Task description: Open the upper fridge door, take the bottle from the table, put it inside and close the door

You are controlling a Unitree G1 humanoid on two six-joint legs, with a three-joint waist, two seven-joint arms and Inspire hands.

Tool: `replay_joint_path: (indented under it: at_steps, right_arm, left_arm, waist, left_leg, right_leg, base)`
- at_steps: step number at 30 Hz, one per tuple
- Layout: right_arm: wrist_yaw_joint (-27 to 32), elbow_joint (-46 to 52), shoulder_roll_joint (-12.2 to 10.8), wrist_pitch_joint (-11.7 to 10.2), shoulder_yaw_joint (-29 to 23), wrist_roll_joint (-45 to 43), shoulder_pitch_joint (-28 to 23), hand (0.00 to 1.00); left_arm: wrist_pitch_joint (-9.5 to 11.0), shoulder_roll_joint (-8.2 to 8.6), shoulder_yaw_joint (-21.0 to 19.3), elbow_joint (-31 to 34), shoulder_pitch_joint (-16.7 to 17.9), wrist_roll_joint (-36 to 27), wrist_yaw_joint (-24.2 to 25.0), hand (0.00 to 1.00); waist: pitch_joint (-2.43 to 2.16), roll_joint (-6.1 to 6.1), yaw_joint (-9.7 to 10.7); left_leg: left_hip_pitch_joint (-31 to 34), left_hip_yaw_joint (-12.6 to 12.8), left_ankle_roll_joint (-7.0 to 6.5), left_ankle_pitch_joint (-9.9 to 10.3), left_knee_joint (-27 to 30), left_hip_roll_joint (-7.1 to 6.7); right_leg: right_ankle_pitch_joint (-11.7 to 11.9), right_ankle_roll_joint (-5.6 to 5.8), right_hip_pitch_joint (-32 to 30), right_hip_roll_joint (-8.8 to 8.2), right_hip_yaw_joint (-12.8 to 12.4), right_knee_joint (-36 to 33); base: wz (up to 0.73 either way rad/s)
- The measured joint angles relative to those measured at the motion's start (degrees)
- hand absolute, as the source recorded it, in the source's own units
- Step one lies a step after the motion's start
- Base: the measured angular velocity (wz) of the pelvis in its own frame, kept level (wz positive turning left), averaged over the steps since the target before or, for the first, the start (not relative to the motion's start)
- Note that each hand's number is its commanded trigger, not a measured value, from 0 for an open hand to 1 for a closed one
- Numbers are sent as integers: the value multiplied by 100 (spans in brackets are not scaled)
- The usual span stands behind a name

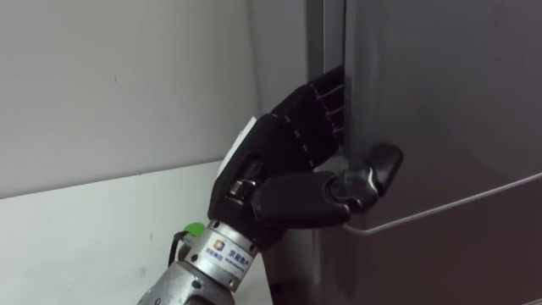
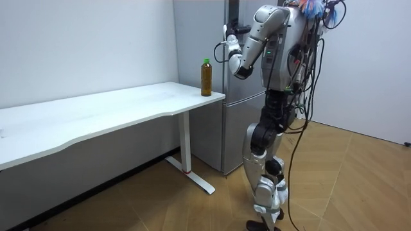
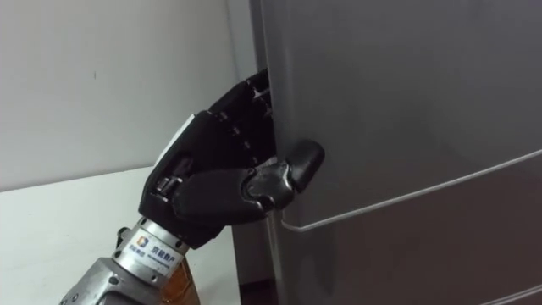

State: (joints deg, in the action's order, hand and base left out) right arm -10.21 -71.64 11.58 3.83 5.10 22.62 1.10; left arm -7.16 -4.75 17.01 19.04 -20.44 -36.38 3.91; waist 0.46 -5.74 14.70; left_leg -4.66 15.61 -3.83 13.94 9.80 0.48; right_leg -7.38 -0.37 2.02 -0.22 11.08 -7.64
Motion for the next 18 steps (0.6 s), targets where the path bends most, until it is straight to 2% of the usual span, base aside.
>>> replay_joint_path:
  at_steps: [1, 2, 3, 4, 6, 18]
  right_arm:
    - [0, 0, 0, 0, 0, 0, -1, 0]
    - [0, 0, 0, 0, 0, 0, 0, 0]
    - [0, 0, 1, 0, 3, 1, 0, 0]
    - [0, 2, 0, 0, 24, 1, 1, 0]
    - [1, 5, 1, 2, 36, 1, 3, 0]
    - [14, 13, 2, -1, 46, 6, 5, 0]
  left_arm:
    - [-1, 0, -1, -3, 0, 2, 0, 73]
    - [-1, 0, -1, -6, 0, 2, 0, 58]
    - [-2, 0, -1, -6, 0, 2, 0, 40]
    - [-3, 0, 0, -6, 0, -1, 0, 14]
    - [-4, 13, 2, -6, -1, -6, 0, 0]
    - [0, -3, 261, 4, 0, -235, 167, 0]
  waist:
    - [0, 0, 0]
    - [0, 0, 0]
    - [1, 1, 0]
    - [2, 2, 0]
    - [1, 2, 2]
    - [-6, 13, 9]
  left_leg:
    - [0, 0, 0, 0, 0, 0]
    - [0, 0, 0, -1, 2, 0]
    - [1, 2, 1, -1, 3, 0]
    - [3, 3, 1, -1, 6, 0]
    - [2, 7, 1, -1, 6, 0]
    - [28, 7, -1, -2, 35, -7]
  right_leg:
    - [0, 0, 0, 0, 0, 0]
    - [0, 0, 0, 0, 0, 0]
    - [0, 0, -6, 0, 1, 0]
    - [-1, 0, -11, -1, 0, 0]
    - [-5, -1, -16, -2, -1, 0]
    - [-5, 4, -40, -24, 23, -16]
  base:
    - [0]
    - [0]
    - [0]
    - [0]
    - [0]
    - [1]
